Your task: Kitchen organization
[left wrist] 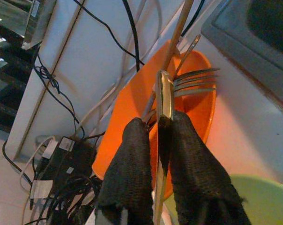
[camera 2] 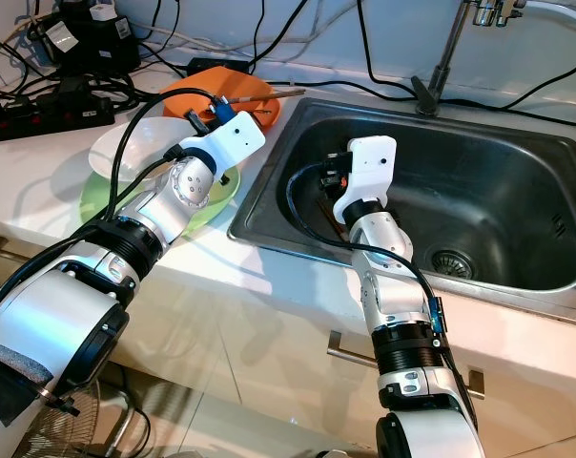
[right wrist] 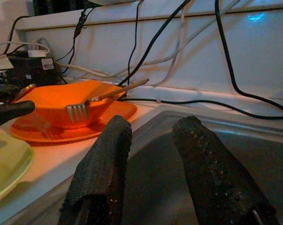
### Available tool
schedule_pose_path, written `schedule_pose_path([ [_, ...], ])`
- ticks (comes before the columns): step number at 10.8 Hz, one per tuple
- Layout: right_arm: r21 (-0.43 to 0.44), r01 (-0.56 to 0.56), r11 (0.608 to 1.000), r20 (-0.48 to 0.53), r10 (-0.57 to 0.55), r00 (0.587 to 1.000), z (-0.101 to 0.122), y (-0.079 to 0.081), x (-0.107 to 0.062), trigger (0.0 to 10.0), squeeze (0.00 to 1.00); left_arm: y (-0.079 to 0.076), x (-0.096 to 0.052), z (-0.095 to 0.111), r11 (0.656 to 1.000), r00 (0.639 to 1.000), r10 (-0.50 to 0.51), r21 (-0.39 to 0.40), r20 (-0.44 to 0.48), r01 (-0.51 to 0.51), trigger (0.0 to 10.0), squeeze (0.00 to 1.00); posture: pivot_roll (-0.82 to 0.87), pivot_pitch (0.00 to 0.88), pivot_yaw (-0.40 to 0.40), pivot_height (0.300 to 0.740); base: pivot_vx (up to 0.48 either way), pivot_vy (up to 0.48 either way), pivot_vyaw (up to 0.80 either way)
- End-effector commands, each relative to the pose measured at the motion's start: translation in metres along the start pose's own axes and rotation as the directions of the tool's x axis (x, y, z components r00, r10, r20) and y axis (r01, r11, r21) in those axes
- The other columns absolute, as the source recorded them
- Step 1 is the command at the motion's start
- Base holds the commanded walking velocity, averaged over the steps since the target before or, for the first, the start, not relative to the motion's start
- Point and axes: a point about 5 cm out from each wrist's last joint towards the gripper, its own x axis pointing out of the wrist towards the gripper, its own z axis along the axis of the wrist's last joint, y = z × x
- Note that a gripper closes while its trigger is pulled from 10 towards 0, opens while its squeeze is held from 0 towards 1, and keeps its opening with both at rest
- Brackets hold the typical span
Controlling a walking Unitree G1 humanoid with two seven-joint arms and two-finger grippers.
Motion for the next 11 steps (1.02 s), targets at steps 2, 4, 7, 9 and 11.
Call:
schedule_pose_path([
  [2,0.007,0.008,1.000,0.004,-0.008,1.000,0.0009,-0.0010,-0.0016,10.0,0.00,0.0063,0.0017,0.0045,1.000,1.000,0.018,0.014,0.014,-0.018,0.0,0.00,0.01,0.010,0.024,0.740,0.000,0.000,0.00],
  [4,0.008,0.014,1.000,0.003,-0.014,1.000,0.0003,-0.0010,-0.0016,10.0,0.00,0.0079,0.0021,0.0073,0.999,0.999,0.027,0.020,0.026,-0.027,0.0,0.00,0.01,0.011,0.024,0.740,0.000,0.000,0.00],
  [7,0.010,0.014,1.000,0.005,-0.014,1.000,0.0002,-0.0011,-0.0012,10.0,0.00,0.0084,0.0020,0.0082,0.999,0.999,0.038,0.037,0.033,-0.040,0.0,0.00,0.01,0.009,0.022,0.740,0.000,0.000,0.00],
  [9,0.011,0.013,1.000,0.004,-0.013,1.000,-0.0002,-0.0008,-0.0013,10.0,0.00,0.0095,0.0021,0.0101,0.998,0.998,0.048,0.047,0.042,-0.050,0.0,0.00,0.01,0.005,0.024,0.740,0.000,0.000,0.00],
  [11,0.011,0.012,1.000,0.007,-0.012,1.000,0.0003,-0.0006,-0.0009,10.0,0.00,0.0134,0.0022,0.0105,0.994,0.996,0.071,0.076,0.051,-0.075,0.0,0.00,0.01,0.001,0.023,0.740,0.000,0.000,0.00],
])
